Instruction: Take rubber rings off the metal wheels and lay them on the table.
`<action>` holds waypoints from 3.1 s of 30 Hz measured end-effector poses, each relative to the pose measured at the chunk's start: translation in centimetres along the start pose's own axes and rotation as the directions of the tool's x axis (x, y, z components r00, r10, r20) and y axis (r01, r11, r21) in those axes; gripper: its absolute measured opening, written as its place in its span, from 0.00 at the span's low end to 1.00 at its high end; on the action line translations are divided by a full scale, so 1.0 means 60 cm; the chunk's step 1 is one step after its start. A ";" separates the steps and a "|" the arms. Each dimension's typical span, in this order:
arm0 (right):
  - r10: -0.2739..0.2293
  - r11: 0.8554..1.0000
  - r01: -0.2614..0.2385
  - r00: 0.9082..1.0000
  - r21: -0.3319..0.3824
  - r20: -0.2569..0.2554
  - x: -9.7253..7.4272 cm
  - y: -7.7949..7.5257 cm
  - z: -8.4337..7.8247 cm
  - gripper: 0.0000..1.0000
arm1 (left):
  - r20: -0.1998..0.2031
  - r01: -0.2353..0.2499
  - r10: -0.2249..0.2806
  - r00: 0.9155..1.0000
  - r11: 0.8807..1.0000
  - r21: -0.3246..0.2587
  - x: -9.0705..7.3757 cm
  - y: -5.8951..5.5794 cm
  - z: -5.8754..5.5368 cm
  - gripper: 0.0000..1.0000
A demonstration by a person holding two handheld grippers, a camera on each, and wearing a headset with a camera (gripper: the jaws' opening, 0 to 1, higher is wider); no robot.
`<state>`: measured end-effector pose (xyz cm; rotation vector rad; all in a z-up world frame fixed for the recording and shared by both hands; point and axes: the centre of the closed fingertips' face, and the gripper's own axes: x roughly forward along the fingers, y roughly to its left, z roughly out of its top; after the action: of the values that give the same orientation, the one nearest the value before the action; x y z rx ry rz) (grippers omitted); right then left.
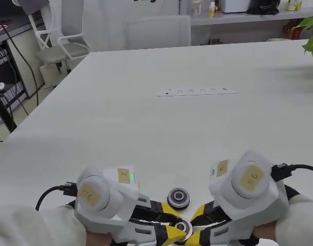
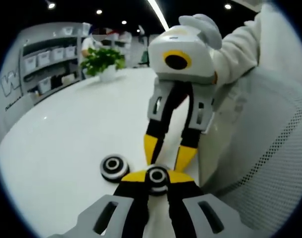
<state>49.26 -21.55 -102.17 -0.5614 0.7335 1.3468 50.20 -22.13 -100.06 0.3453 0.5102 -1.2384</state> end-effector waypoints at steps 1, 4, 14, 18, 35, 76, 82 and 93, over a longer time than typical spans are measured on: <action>0.001 1.000 -0.001 1.000 0.003 0.001 -0.001 -0.001 -0.001 0.18 | -0.001 0.000 0.000 1.000 1.000 0.001 0.000 0.000 0.000 0.15; 0.003 1.000 -0.003 1.000 0.017 0.002 -0.001 -0.003 -0.002 0.17 | -0.001 0.000 0.000 1.000 1.000 0.001 0.000 0.000 0.000 0.15; 0.008 0.999 -0.008 1.000 0.031 -0.005 -0.002 -0.003 -0.001 0.17 | -0.003 0.000 0.000 1.000 1.000 0.011 0.000 0.000 -0.001 0.15; 0.011 0.999 -0.011 1.000 0.033 -0.005 -0.003 -0.003 -0.002 0.16 | -0.001 0.000 0.000 1.000 1.000 0.009 0.000 0.000 -0.001 0.15; -0.037 0.953 0.038 0.999 0.300 -0.010 -0.011 -0.030 -0.011 0.00 | -0.001 -0.014 0.014 1.000 1.000 -0.004 0.000 0.004 -0.001 0.15; 0.017 0.964 -0.034 0.998 0.265 0.066 -0.030 -0.023 -0.004 0.12 | -0.022 -0.028 0.029 0.999 0.997 0.067 0.004 0.006 0.000 0.14; 0.041 0.984 -0.040 0.999 0.175 -0.001 -0.018 -0.008 -0.020 0.20 | -0.022 -0.028 0.029 0.999 0.997 0.067 0.004 0.006 0.000 0.14; -0.003 0.995 0.000 1.000 0.096 0.027 -0.008 -0.015 -0.008 0.20 | -0.021 -0.027 0.029 0.999 0.998 0.065 0.004 0.006 0.000 0.14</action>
<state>50.02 -22.37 -102.20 -0.4660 0.7713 1.3083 50.61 -22.19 -100.21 0.4197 0.4836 -1.2268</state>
